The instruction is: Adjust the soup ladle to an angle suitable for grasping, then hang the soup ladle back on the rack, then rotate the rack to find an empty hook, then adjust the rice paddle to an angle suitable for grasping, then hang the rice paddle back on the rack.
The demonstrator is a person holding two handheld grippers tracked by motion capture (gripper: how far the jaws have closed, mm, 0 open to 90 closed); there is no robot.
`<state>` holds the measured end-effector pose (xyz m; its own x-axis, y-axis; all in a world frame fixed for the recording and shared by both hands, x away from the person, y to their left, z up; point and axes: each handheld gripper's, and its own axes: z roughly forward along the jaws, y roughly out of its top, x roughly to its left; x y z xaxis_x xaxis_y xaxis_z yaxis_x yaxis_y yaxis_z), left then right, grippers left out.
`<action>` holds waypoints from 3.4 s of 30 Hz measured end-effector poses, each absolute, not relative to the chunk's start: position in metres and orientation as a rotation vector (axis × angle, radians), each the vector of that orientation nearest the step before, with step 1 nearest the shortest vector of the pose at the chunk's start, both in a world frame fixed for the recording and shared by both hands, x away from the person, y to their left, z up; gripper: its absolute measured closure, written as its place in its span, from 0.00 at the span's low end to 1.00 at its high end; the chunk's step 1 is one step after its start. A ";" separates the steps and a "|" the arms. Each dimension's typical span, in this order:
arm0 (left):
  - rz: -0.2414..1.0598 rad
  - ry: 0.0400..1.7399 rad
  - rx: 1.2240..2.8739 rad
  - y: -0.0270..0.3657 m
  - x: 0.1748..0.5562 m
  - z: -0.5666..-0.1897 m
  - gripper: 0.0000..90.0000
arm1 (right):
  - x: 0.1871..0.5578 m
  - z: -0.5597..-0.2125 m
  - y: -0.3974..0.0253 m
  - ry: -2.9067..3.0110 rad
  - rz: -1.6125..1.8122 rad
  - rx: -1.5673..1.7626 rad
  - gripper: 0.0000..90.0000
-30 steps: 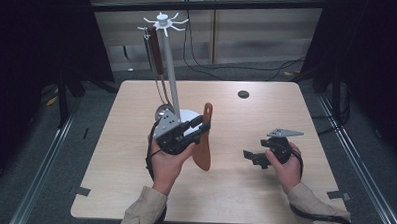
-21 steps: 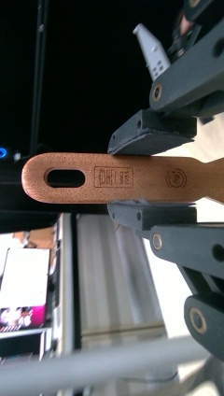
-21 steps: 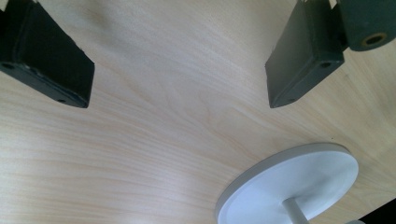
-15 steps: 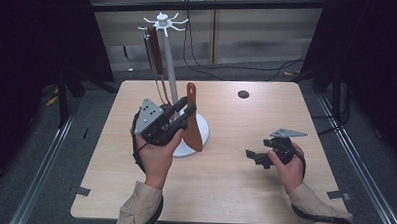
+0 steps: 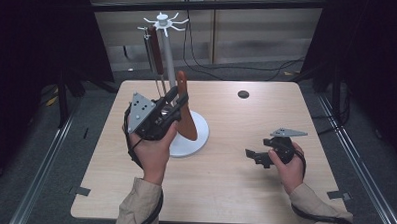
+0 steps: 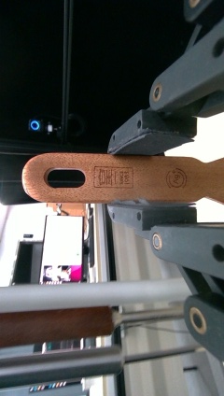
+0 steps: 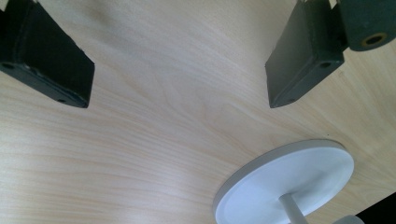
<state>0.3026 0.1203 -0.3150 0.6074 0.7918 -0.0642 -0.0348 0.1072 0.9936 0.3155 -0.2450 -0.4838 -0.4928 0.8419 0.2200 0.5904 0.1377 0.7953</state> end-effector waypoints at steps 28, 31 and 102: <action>0.821 0.739 1.204 0.118 0.317 -0.286 0.73 | 0.316 -0.480 -0.243 2.139 1.312 1.372 0.08; 0.834 0.750 1.190 0.119 0.319 -0.282 0.73 | 0.315 -0.481 -0.243 2.145 1.310 1.373 0.08; 0.904 0.766 1.165 0.118 0.337 -0.277 0.44 | 0.315 -0.481 -0.242 2.173 1.322 1.359 0.08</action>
<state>0.3368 0.1181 -0.2770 0.4453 0.8943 -0.0434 -0.1889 0.1412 0.9718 0.3146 -0.2418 -0.4806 -0.5301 0.8153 0.2330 0.5814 0.1495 0.7998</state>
